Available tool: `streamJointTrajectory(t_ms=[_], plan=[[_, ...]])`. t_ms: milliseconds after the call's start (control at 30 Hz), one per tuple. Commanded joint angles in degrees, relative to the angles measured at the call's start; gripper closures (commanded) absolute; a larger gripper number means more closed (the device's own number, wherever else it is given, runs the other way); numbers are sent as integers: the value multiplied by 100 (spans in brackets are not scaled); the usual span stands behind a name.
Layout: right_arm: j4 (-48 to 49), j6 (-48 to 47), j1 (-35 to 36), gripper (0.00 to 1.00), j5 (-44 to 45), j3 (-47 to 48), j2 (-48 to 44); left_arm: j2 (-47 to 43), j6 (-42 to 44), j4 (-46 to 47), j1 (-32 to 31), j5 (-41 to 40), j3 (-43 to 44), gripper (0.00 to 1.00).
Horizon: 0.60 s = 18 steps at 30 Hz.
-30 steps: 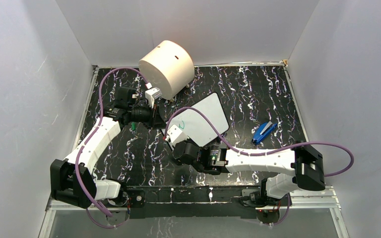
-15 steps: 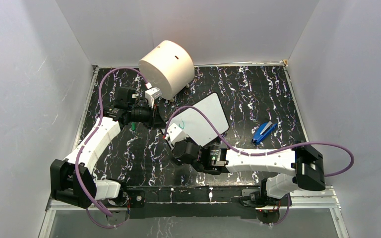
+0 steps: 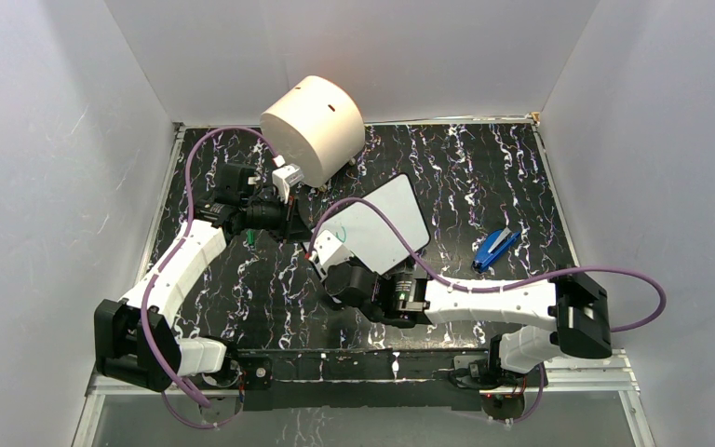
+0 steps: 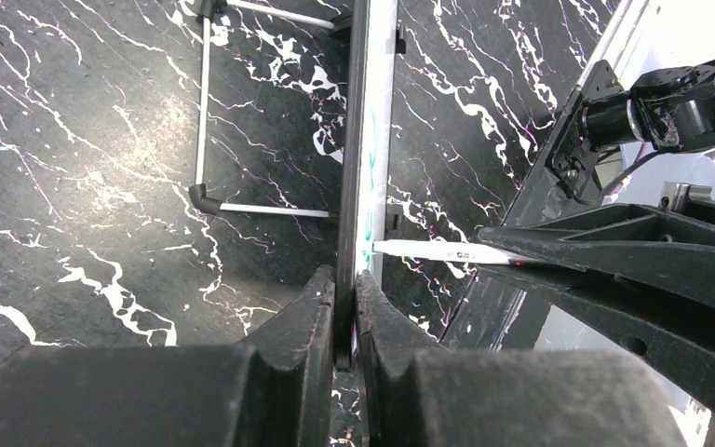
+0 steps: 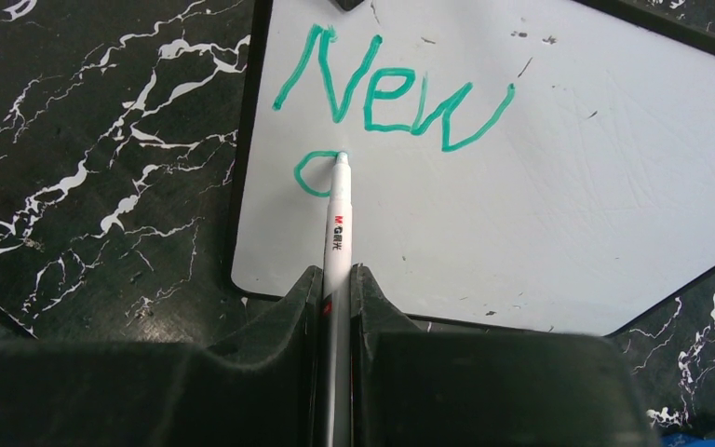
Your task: Write a sentence on the whiteboard
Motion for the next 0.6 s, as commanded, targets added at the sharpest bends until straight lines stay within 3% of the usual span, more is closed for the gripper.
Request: streamJointTrajectory(t_ms=[0,567], plan=[[228,42,-14,100,115,11,-346,-74,242,-107,4,-498,-129,100],[-34,200,-38,100,189,5,-222,-53,237,-107,1,-504,-116,100]])
